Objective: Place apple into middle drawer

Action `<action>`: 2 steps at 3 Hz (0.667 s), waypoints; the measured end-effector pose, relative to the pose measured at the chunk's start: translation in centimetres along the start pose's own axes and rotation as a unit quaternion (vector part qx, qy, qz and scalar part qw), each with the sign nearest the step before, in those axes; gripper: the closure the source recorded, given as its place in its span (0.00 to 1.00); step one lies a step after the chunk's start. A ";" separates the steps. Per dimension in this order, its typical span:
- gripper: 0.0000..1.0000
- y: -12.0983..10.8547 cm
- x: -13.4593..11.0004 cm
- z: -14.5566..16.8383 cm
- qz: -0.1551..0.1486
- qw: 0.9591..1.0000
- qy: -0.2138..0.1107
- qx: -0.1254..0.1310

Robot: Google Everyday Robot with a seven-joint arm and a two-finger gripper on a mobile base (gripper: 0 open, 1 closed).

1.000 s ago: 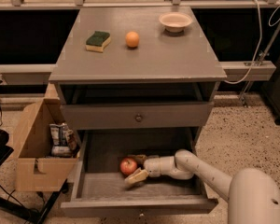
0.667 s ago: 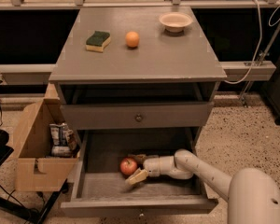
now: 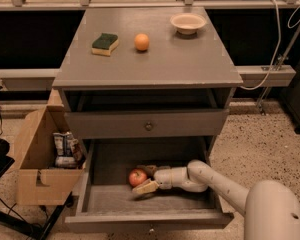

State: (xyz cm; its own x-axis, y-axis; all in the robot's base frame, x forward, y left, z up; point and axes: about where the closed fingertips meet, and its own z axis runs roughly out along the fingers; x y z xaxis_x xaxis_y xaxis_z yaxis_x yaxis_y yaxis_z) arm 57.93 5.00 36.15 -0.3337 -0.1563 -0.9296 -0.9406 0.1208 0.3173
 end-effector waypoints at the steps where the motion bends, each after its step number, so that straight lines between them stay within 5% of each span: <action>1: 0.42 -0.2 -2.9 -0.4 -0.018 0.999 0.021 0.016; 2: 0.57 -0.1 -9.4 -1.6 -0.053 0.994 0.074 0.055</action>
Offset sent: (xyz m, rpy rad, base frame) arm 0.0670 -0.0187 0.2272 -0.4021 -0.2613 -0.0812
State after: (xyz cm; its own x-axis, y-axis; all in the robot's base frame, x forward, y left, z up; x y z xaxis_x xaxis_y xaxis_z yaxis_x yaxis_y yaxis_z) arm 61.06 4.89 45.12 -0.2467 -0.3158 -0.9162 -0.9610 0.2019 0.1892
